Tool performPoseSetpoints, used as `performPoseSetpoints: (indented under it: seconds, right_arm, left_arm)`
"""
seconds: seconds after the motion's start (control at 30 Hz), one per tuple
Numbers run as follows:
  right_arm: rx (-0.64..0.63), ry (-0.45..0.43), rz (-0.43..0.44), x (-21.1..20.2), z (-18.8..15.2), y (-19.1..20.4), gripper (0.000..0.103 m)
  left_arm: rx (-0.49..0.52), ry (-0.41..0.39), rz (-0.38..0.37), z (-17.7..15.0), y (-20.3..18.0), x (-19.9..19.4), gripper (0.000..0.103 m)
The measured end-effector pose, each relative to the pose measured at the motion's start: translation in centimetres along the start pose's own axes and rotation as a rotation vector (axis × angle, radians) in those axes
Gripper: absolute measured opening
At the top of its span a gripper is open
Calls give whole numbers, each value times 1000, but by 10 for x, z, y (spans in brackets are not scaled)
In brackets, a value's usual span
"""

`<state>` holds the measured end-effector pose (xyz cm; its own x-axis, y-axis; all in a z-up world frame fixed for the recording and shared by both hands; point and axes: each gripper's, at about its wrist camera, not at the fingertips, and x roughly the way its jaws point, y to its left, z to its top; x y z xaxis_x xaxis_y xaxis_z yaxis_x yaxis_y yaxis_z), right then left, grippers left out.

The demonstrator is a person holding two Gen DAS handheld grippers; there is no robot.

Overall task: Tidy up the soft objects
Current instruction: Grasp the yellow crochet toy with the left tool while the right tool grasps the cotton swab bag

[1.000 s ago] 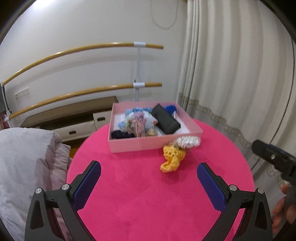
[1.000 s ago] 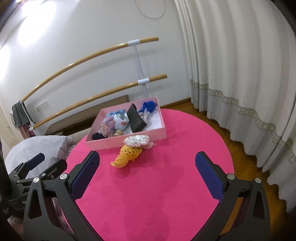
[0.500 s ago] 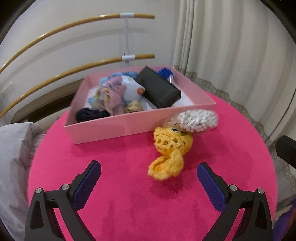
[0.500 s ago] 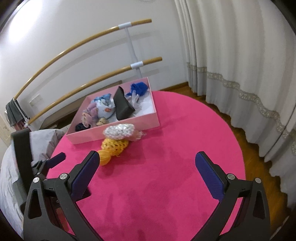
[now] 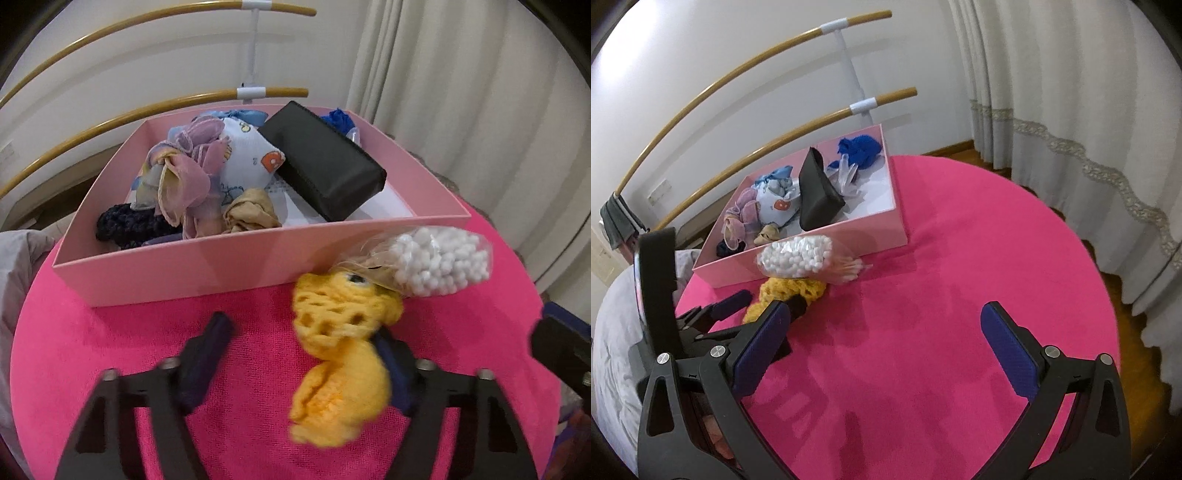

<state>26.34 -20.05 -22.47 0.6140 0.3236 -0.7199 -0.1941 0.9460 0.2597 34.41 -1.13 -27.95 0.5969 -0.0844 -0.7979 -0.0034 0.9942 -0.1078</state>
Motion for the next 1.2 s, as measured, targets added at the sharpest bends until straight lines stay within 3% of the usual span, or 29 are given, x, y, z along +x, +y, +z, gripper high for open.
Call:
performPoseSetpoints:
  seconds: [0.13, 0.23, 0.67, 1.0, 1.03, 1.1, 1.17, 1.2]
  right_arm:
    - [-10, 13, 18, 13, 4, 6, 103]
    - [-25, 19, 27, 23, 6, 14, 103]
    - [-55, 96, 67, 68, 6, 42, 103]
    - [-139, 101, -32, 87, 2, 65, 103]
    - [-149, 98, -42, 87, 2, 66, 100]
    - [-176, 93, -77, 87, 2, 67, 83]
    - [-193, 86, -84, 84, 2, 67, 58]
    - [-187, 84, -74, 81, 2, 64, 53]
  left_arm:
    - [5, -1, -28, 0, 6, -2, 34]
    - [-3, -4, -36, -1, 11, -5, 27]
    - [-30, -39, 34, -24, 35, -36, 24]
    - [-7, -48, 59, -36, 31, -52, 24]
    - [-5, -49, 58, -36, 31, -52, 24]
    - [-16, -49, 48, -37, 33, -53, 23]
    - [-26, -49, 44, -37, 36, -54, 23]
    - [-29, -49, 41, -38, 37, -55, 23]
